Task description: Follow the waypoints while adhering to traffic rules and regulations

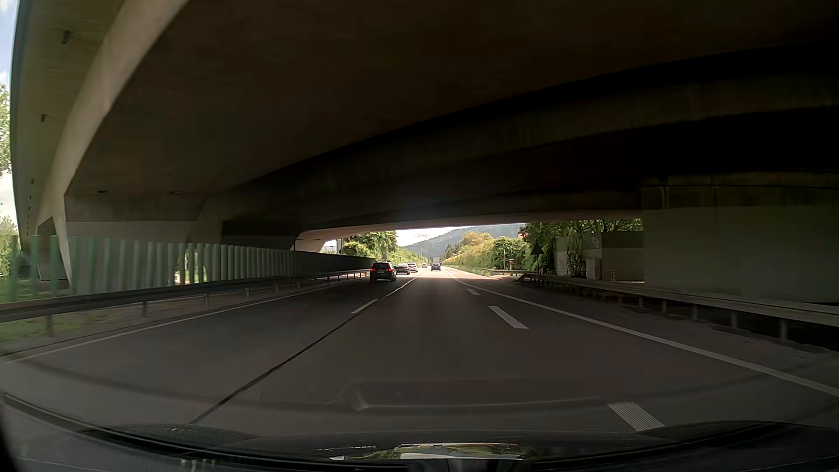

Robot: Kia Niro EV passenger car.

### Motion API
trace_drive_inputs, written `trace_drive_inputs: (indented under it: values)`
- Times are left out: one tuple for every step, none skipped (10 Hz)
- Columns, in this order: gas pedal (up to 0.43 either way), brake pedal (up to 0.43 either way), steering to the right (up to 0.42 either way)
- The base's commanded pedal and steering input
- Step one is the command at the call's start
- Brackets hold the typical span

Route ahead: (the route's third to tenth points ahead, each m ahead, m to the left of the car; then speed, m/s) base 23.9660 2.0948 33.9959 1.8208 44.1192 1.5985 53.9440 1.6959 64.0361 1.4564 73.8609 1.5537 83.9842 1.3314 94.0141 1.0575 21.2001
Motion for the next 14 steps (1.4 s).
trace_drive_inputs:
  values:
    - [0.138, 0.000, 0.000]
    - [0.138, 0.000, 0.000]
    - [0.138, 0.000, 0.000]
    - [0.138, 0.000, 0.000]
    - [0.138, 0.000, 0.000]
    - [0.138, 0.000, 0.000]
    - [0.138, 0.000, 0.000]
    - [0.138, 0.000, 0.000]
    - [0.138, 0.000, 0.000]
    - [0.138, 0.000, 0.000]
    - [0.138, 0.000, 0.000]
    - [0.138, 0.000, 0.000]
    - [0.138, 0.000, 0.000]
    - [0.138, 0.000, 0.000]
